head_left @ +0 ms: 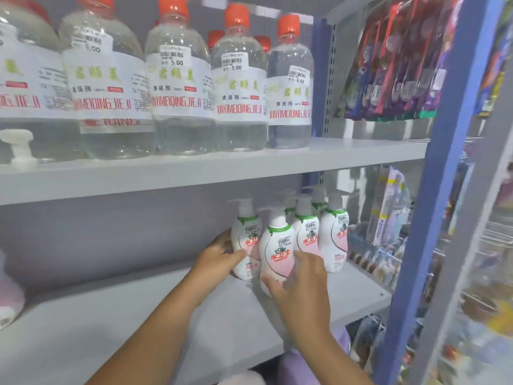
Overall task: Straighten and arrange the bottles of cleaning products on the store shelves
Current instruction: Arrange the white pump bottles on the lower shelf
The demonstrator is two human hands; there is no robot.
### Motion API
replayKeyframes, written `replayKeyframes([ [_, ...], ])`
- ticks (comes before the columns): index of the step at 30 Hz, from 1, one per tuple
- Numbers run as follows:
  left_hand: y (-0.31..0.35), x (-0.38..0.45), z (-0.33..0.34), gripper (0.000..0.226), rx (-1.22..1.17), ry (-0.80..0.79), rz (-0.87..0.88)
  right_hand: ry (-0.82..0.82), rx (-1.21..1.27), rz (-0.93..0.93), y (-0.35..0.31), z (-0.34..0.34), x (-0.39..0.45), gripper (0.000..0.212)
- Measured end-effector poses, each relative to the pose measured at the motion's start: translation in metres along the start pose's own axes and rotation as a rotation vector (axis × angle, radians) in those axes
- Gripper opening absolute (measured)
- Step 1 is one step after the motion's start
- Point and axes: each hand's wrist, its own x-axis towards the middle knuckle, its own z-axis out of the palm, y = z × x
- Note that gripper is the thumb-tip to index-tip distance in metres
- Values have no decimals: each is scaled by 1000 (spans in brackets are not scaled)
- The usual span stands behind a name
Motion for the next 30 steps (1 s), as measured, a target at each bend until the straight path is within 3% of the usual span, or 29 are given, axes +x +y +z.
replayKeyframes([
  [5, -12, 2, 2, 32, -123, -34, -32, -21, -12, 17, -2, 4, 8, 52],
  [13, -11, 6, 10, 27, -172, -42, -23, 2, -75, 1, -5, 9, 10, 62],
  [24, -12, 10, 21, 23, -70, -11, -37, -53, -247, 29, -9, 13, 12, 63],
  [28, -15, 9, 22, 13, 16, 17, -39, -92, -244, 60, -10, 9, 12, 66],
  [30, -13, 5, 20, 24, 75, 17, -43, -53, -178, 63, -13, 6, 6, 69],
])
